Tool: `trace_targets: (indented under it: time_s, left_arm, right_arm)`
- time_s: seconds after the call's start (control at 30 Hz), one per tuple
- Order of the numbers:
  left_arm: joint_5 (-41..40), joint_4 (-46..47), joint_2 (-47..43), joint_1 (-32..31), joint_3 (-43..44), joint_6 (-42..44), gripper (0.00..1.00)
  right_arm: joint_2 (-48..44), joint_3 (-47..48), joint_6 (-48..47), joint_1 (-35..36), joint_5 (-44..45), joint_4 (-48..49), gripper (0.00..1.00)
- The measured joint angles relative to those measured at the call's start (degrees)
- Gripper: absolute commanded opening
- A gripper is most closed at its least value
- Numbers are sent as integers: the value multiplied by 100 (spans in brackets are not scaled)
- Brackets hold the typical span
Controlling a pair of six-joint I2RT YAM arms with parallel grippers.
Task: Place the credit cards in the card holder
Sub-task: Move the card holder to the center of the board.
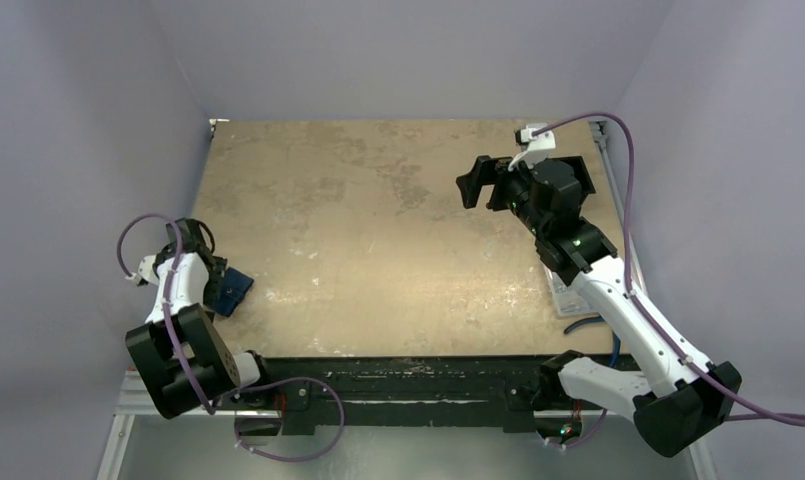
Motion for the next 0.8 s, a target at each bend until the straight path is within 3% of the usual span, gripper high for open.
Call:
trace_targets:
  time_s: [0.17, 0.3, 0.5, 0.67, 0.8]
  left_arm:
    - [350, 560, -63, 31, -372, -155, 98]
    - [824, 1073, -33, 33, -614, -76, 81]
    - [1558, 1856, 568, -42, -479, 511, 73]
    - [1628, 2426, 1244, -1091, 9, 850, 69]
    - [1515, 3045, 1482, -2669, 48, 739, 67]
  right_arm:
    - [-85, -101, 2, 0, -50, 109, 99]
    - [-127, -160, 4, 0, -129, 190, 99]
    - [-125, -164, 7, 0, -203, 234, 99]
    - [-125, -289, 4, 0, -214, 273, 99]
    - [-111, -374, 11, 0, -214, 264, 99]
